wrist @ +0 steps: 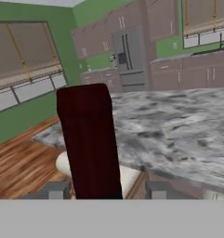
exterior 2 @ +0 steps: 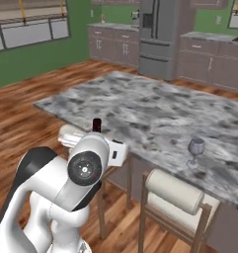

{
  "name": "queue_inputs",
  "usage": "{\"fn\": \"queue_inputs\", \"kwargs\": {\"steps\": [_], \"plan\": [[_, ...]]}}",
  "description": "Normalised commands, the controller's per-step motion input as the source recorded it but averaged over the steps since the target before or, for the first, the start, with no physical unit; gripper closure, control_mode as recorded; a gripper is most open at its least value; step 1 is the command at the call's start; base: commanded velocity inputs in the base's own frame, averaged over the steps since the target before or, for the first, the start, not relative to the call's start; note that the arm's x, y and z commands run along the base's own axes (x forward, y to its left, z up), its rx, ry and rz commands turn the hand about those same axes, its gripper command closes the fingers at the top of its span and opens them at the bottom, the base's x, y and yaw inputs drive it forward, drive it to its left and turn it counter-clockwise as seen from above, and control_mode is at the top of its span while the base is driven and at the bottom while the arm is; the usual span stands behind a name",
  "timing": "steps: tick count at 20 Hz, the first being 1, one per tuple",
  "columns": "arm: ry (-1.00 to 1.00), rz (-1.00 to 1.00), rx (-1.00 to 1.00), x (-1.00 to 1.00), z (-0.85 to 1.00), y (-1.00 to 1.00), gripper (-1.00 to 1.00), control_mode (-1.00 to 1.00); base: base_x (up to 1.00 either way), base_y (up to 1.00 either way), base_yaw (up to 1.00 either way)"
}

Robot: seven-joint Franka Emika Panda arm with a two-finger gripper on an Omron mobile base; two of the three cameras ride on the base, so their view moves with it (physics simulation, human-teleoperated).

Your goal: There is a wine glass and glass cup on the dining counter. Place the wine bottle next to the wine glass and the juice bottle next to the glass cup.

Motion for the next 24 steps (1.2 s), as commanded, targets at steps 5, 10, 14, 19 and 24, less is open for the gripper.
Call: {"fn": "queue_inputs", "kwargs": {"steps": [5,10,14,19,24], "plan": [[0.00,0.00,0.00,0.00,0.00,0.00,1.00,1.00,0.60,0.36,-0.45],[0.00,0.00,0.00,0.00,0.00,0.00,1.00,1.00,0.60,0.13,-0.34],[0.00,0.00,0.00,0.00,0.00,0.00,1.00,1.00,0.56,0.03,-0.25],[0.00,0.00,0.00,0.00,0.00,0.00,1.00,1.00,0.50,0.00,-0.21],[0.00,0.00,0.00,0.00,0.00,0.00,1.00,1.00,0.61,0.07,-0.22]]}}
